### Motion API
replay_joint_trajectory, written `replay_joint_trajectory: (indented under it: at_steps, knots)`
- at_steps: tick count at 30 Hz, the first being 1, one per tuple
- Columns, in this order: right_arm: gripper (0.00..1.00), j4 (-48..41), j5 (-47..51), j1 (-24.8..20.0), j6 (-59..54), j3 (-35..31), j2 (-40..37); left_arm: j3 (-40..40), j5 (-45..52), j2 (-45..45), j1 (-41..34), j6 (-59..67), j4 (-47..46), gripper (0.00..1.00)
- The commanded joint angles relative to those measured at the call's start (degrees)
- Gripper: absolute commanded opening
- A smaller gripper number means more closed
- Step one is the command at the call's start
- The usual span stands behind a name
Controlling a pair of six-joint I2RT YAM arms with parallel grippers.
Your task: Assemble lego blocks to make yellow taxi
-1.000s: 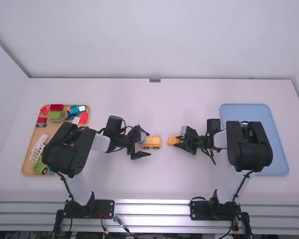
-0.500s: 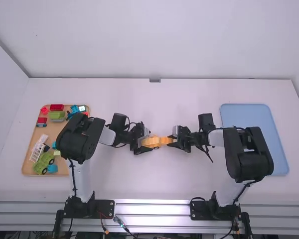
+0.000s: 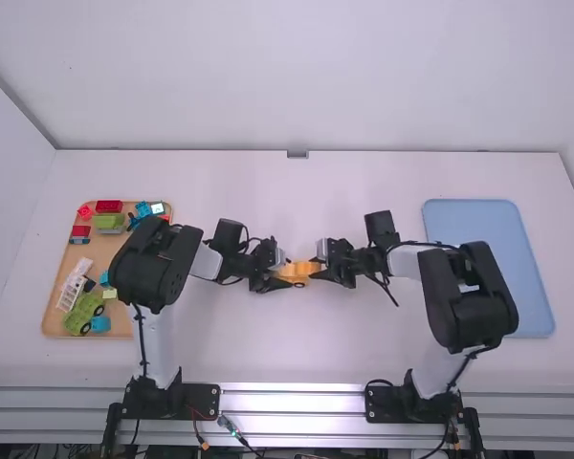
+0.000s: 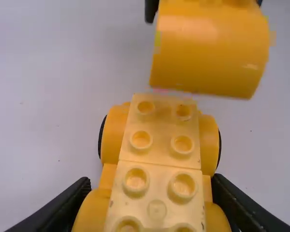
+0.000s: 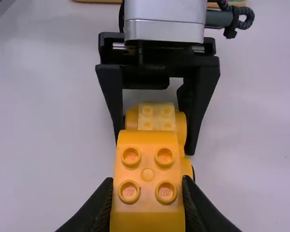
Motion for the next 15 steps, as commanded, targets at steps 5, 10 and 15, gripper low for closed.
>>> replay_joint_trajectory:
  at_steps: [5, 10, 15]
  knots:
    - [0.08, 0.66, 1.40, 3.43, 1.18, 0.79, -0.81, -0.44, 2.82, 1.20, 0.00, 0.57, -0.28, 0.59]
    - [0.08, 8.00, 1.42, 4.87, 6.45, 0.92, 3.41, -0.35, 2.99, 1.20, 0.00, 0.57, -0.44, 0.59]
    - [0.11, 11.04, -1.79, 4.31, 8.83, 0.83, 5.07, -0.39, 2.95, 1.20, 0.11, 0.55, -0.50, 0.60]
